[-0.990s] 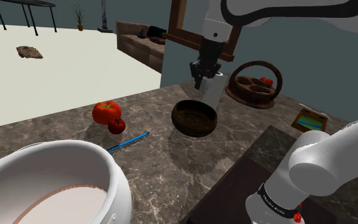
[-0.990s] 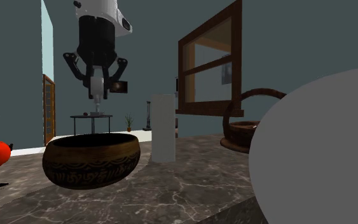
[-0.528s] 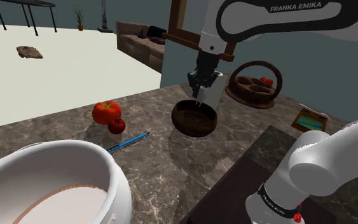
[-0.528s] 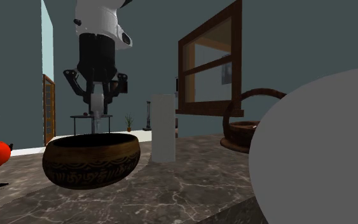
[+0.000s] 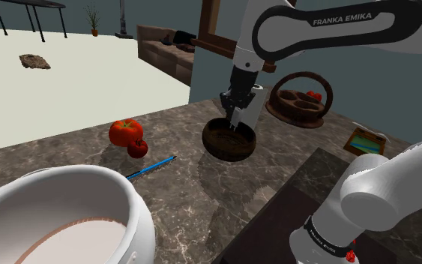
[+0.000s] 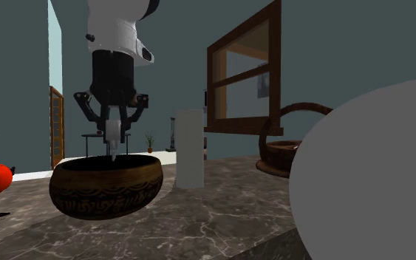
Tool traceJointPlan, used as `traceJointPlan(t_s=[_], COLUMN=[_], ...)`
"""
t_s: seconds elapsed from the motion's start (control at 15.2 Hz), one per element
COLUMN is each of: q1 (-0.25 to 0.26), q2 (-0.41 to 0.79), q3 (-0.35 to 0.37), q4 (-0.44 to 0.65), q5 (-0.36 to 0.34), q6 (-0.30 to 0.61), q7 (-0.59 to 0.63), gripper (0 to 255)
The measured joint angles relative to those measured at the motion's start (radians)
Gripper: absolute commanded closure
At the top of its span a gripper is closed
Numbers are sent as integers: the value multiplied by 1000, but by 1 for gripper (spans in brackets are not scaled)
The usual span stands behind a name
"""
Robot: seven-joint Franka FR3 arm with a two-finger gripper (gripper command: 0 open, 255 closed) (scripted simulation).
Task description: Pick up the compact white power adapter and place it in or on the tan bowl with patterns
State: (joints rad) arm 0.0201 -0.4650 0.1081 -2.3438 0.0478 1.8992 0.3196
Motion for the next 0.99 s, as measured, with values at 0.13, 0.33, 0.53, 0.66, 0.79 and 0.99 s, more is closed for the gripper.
traceJointPlan(t_s=[0.13,0.33,0.53,0.66,0.79,0.99], q1=[0,0,0,-1,-2,-2], q2=[0,0,0,-1,-4,-5], q3=[0,0,0,-1,-5,-4], q4=[0,0,0,14,64,116], q5=[0,0,0,-1,-2,-3], q6=[0,1,1,-14,-67,-120], q7=[0,0,0,-1,-2,0], gripper=[255,0,0,0,0,0])
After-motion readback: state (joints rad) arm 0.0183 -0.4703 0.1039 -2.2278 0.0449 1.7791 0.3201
